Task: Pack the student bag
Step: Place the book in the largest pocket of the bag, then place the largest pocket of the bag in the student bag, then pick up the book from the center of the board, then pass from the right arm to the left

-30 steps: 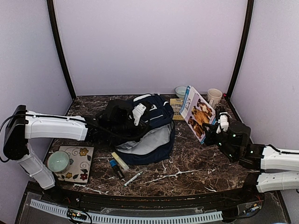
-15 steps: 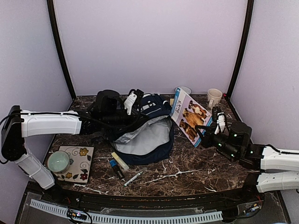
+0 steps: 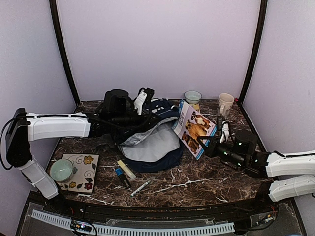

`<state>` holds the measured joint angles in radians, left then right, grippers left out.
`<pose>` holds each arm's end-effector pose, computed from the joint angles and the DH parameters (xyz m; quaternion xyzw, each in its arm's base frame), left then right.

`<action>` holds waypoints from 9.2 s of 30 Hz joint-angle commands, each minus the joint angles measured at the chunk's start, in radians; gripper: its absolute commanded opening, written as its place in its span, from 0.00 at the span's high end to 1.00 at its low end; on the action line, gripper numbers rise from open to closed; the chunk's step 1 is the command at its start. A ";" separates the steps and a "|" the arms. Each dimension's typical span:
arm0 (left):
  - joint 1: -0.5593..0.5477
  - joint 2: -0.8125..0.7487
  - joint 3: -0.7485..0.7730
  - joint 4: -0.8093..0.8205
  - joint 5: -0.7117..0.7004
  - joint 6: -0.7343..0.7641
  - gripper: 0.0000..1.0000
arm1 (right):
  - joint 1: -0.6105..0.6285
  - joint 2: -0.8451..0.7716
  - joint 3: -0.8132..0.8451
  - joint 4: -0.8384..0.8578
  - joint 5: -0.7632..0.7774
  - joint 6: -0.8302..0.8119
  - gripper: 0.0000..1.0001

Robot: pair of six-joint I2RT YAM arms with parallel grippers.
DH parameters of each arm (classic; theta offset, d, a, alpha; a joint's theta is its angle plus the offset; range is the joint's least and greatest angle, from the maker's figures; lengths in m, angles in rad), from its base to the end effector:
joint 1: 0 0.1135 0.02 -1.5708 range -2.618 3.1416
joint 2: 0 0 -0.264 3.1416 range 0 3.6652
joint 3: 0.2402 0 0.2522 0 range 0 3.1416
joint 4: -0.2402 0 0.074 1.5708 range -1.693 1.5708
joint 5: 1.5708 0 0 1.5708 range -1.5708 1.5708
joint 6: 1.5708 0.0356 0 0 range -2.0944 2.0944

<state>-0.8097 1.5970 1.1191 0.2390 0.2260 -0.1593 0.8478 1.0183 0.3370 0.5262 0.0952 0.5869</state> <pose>0.2547 -0.2789 0.2923 0.3156 0.7181 -0.3644 0.5019 0.1465 0.1609 0.2136 -0.0680 0.7565 0.3997 0.5132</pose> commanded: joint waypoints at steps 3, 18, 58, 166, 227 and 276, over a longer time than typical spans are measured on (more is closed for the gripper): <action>0.004 0.009 0.092 0.147 -0.043 0.002 1.00 | 0.010 -0.147 0.060 -0.273 0.170 0.108 1.00; 0.006 0.066 0.229 0.078 0.081 -0.003 1.00 | 0.010 -0.109 0.092 -0.237 -0.025 0.307 1.00; 0.010 -0.085 0.267 -0.150 0.148 0.047 1.00 | 0.016 0.783 0.541 0.320 -0.033 0.520 1.00; 0.230 1.009 0.893 -0.093 0.300 -0.571 0.26 | -0.564 1.181 0.978 -0.229 -0.509 0.077 0.52; 0.201 0.727 0.526 0.097 0.355 -0.512 0.24 | -0.491 0.706 0.541 -0.375 -0.366 -0.047 1.00; 0.246 -0.378 -0.239 0.113 0.341 -0.406 0.14 | -0.044 0.175 0.469 -0.078 -0.600 -0.232 1.00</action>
<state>-0.5694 1.2507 0.9337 0.2707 0.5068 -0.5152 0.7727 1.2129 0.8108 0.3347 -0.4675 0.3904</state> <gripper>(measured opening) 0.878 0.028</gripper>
